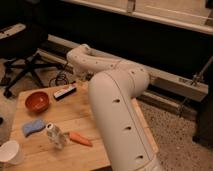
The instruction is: Place the eraser on the white sponge
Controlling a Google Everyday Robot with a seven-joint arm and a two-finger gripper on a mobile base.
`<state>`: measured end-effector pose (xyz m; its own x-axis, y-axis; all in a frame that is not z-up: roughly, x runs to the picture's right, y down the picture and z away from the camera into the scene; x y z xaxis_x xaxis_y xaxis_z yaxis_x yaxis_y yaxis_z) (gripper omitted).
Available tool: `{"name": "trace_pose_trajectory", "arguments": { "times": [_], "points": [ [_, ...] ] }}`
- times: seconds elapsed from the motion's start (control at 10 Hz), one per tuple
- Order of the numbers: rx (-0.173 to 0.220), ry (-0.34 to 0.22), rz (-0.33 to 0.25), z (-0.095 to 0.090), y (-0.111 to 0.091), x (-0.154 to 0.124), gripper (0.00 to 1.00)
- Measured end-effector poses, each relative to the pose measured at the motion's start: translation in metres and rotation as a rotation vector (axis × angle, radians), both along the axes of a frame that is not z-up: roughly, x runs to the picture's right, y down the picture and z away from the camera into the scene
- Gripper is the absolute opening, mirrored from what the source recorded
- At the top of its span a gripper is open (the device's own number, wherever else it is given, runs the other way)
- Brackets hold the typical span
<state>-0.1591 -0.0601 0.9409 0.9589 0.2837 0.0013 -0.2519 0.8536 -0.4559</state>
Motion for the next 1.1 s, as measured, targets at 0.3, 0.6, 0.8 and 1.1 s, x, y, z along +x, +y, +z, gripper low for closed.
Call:
{"name": "trace_pose_trajectory", "arguments": {
  "times": [0.3, 0.6, 0.8, 1.1],
  "points": [
    [0.002, -0.006, -0.004, 0.000, 0.000, -0.001, 0.78],
    [0.062, -0.099, -0.089, 0.000, -0.007, -0.018, 0.78],
    [0.128, -0.213, -0.209, 0.002, -0.012, -0.036, 0.78],
    [0.162, -0.370, -0.385, 0.010, 0.003, -0.058, 0.78]
  ]
}}
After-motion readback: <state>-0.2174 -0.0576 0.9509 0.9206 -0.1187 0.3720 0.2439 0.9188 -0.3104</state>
